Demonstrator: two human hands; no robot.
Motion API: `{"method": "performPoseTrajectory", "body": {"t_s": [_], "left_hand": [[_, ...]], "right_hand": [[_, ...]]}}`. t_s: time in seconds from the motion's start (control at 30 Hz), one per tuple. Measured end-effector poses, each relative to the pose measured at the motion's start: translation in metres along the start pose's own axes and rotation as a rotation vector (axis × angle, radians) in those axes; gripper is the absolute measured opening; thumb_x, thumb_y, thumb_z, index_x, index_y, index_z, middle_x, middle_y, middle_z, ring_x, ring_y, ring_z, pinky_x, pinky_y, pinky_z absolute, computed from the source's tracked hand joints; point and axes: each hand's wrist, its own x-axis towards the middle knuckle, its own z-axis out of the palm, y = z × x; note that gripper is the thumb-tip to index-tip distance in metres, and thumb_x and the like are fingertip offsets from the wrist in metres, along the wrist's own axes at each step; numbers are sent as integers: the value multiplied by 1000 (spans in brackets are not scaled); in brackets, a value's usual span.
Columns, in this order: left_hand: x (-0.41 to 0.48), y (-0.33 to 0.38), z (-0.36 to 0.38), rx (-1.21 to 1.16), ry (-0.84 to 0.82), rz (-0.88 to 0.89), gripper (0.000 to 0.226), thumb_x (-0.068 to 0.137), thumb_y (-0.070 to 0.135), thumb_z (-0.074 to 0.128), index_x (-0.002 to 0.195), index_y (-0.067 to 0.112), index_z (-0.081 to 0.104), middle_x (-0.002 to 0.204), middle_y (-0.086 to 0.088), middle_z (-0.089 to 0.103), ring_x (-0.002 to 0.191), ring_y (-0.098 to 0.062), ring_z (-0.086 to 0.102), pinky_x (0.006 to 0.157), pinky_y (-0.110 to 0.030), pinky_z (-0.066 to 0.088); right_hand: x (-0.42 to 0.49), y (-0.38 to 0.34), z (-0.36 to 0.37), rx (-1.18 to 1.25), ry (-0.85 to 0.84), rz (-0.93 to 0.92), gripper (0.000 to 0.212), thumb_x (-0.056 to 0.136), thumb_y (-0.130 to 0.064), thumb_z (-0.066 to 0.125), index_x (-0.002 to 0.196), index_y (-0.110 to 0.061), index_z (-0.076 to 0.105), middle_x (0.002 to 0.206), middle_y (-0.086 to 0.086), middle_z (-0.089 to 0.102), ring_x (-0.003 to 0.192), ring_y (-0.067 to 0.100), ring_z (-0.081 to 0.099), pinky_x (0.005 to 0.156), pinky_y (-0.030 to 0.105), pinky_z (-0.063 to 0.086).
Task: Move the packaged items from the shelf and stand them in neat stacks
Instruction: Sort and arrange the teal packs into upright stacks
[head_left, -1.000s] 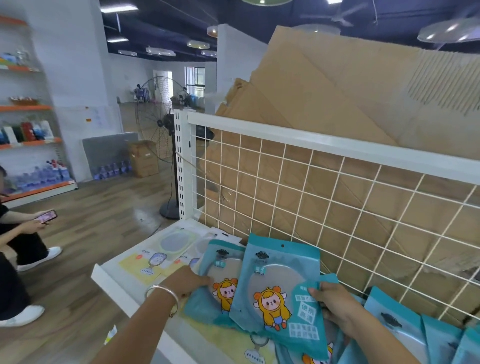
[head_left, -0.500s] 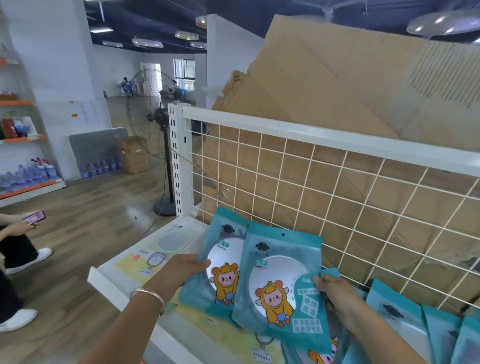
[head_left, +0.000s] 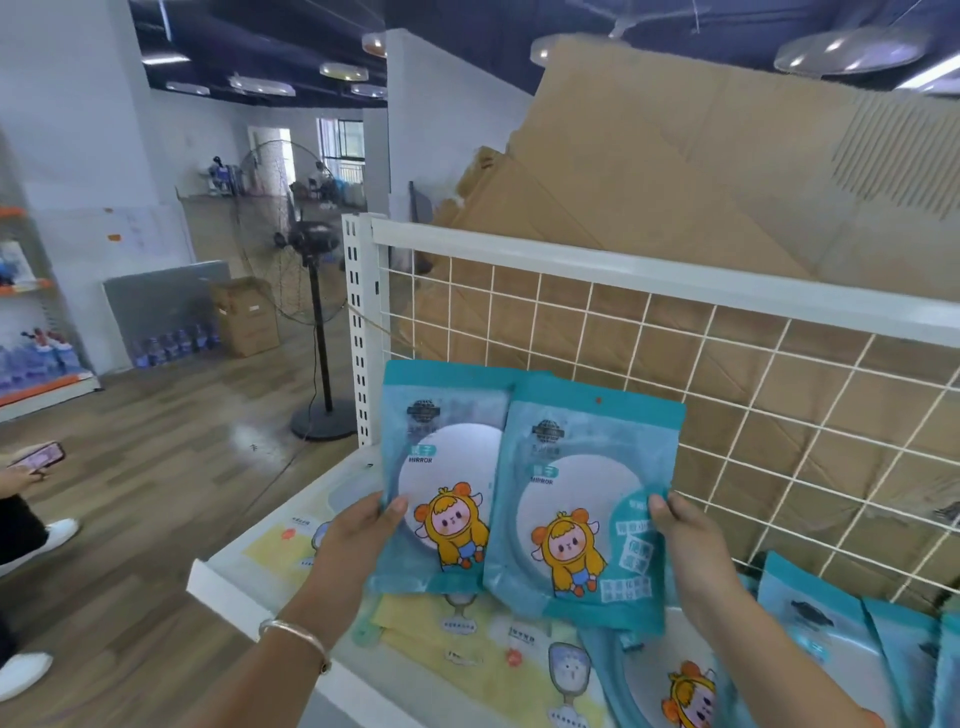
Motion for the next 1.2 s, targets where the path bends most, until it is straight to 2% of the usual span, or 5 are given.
{"method": "performPoseTrajectory", "body": {"t_s": [0.37, 0.53, 0.77, 0.97, 1.2], "left_hand": [[-13, 12, 39, -130, -113, 31, 22, 89, 21, 63, 69, 13, 66, 78, -9, 72, 82, -32, 65, 72, -41, 53], [-36, 16, 64, -90, -203, 27, 30, 84, 38, 66, 76, 9, 66, 88, -16, 70, 91, -41, 63, 87, -56, 47], [-106, 15, 119, -105, -269, 1, 27, 89, 25, 63, 63, 16, 62, 68, -1, 69, 80, -30, 63, 72, -42, 50], [-197, 3, 175, -115, -444, 5, 20, 91, 23, 59, 94, 5, 68, 94, -12, 74, 94, -32, 68, 89, -49, 51], [-300, -16, 256, -46, -593, 50, 18, 90, 26, 60, 81, 12, 66, 82, 2, 72, 89, -21, 63, 80, -35, 47]], "right_hand": [[-14, -3, -31, -47, 189, -45, 24, 100, -22, 43, 96, -5, 59, 86, 11, 65, 79, 29, 62, 84, 45, 50], [-35, -2, -68, -32, 272, -76, 23, 100, -17, 42, 93, -2, 58, 83, 12, 64, 75, 27, 59, 75, 39, 47], [-94, 2, -145, -28, 366, -103, 25, 101, -17, 40, 85, -12, 59, 81, 7, 63, 72, 21, 58, 65, 32, 45], [-168, 22, -242, -34, 495, -130, 25, 99, -14, 43, 81, -12, 59, 82, 7, 63, 74, 21, 57, 69, 32, 45], [-270, 44, -357, 7, 649, -132, 28, 99, -10, 41, 75, -7, 55, 70, 10, 59, 64, 22, 52, 57, 29, 40]]}}
